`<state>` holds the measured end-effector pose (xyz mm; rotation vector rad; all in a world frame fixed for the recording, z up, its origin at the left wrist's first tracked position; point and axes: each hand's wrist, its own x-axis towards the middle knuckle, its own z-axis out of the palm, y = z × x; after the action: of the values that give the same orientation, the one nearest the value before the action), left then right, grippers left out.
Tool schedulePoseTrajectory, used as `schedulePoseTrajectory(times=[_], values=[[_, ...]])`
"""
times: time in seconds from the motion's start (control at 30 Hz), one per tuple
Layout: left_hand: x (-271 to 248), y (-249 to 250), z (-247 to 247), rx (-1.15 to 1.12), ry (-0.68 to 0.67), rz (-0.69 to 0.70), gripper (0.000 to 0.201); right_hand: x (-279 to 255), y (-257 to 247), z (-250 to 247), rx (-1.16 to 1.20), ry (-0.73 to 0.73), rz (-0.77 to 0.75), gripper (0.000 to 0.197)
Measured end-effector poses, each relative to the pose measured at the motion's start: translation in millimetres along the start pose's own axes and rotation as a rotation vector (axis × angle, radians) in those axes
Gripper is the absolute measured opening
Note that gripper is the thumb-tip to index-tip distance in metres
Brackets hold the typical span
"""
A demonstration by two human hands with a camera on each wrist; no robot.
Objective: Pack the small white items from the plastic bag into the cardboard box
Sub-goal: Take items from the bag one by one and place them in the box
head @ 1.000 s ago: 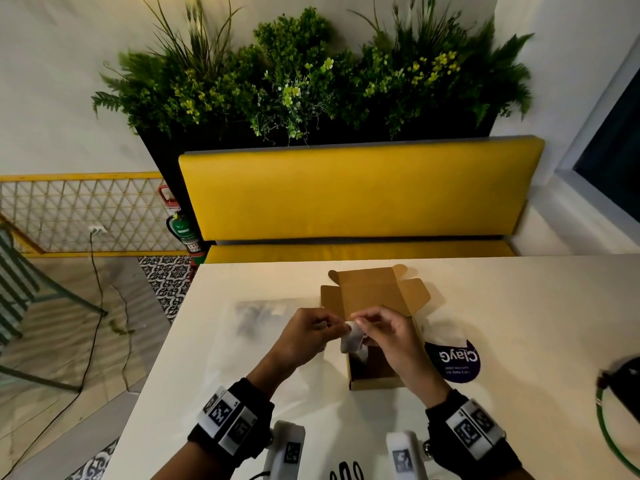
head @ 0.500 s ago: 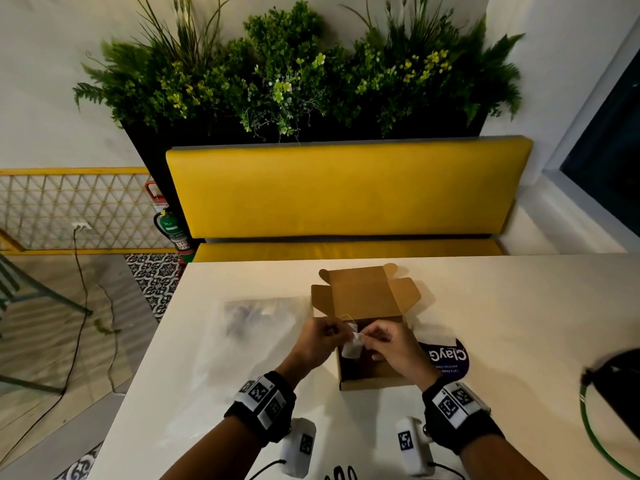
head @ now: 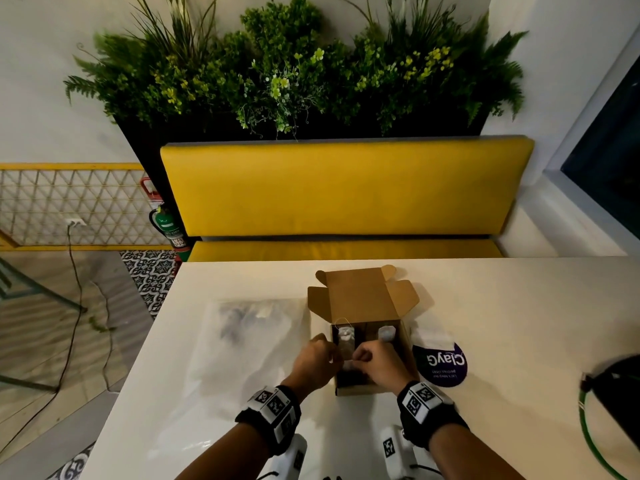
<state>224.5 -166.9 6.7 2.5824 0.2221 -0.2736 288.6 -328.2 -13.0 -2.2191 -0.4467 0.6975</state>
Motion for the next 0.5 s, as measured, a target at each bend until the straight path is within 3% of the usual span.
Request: schedulePoseTrajectory(times=[0.33,0.5], values=[[9.4,8.2,5.8,0.079,0.023,-0.091,0.032,7.6,2.5,7.4,0.035,0.113,0.086,0.017],[8.8,8.6,4.3,0.055,0.058,-0.08,0.029,8.4,-1.2,10.4,0.043,0.15,0.081,0.016]])
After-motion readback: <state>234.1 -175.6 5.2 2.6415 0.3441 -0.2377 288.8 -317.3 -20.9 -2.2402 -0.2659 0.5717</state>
